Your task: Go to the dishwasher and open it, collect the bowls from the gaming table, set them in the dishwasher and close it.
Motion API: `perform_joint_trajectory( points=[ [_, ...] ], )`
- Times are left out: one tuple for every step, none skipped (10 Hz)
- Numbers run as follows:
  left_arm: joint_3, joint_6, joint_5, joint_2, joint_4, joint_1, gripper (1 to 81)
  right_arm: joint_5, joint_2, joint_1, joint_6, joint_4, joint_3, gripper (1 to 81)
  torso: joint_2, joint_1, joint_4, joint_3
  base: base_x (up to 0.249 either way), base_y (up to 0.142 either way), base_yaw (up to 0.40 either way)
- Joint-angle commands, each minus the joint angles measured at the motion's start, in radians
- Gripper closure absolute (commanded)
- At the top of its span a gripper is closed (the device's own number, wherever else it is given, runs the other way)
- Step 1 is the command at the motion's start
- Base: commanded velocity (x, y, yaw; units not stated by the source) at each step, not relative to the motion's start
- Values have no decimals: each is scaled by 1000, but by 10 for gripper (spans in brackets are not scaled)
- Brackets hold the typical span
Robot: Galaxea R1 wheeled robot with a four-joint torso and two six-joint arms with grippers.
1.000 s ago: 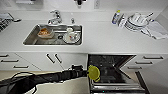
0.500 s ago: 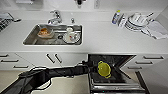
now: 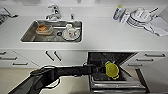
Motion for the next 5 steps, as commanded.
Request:
perform_joint_trajectory(
  points=[
    [12,17,32,73,7,-127,811,-41,-22,-18,-4,-27,18,811,0,0,0,0,0,0,0],
    [12,17,34,88,7,-131,811,-42,-22,-18,-4,-27,18,811,0,0,0,-5,0,0,0],
    [12,18,34,102,7,-139,811,-42,-21,-18,-4,-30,18,811,0,0,0,-5,0,0,0],
    [20,18,35,116,7,-146,811,-42,-19,-19,-2,-30,17,811,0,0,0,-5,0,0,0],
    [35,18,59,131,6,-153,811,-42,-19,-19,-2,-30,17,811,0,0,0,-5,0,0,0]
  ],
)
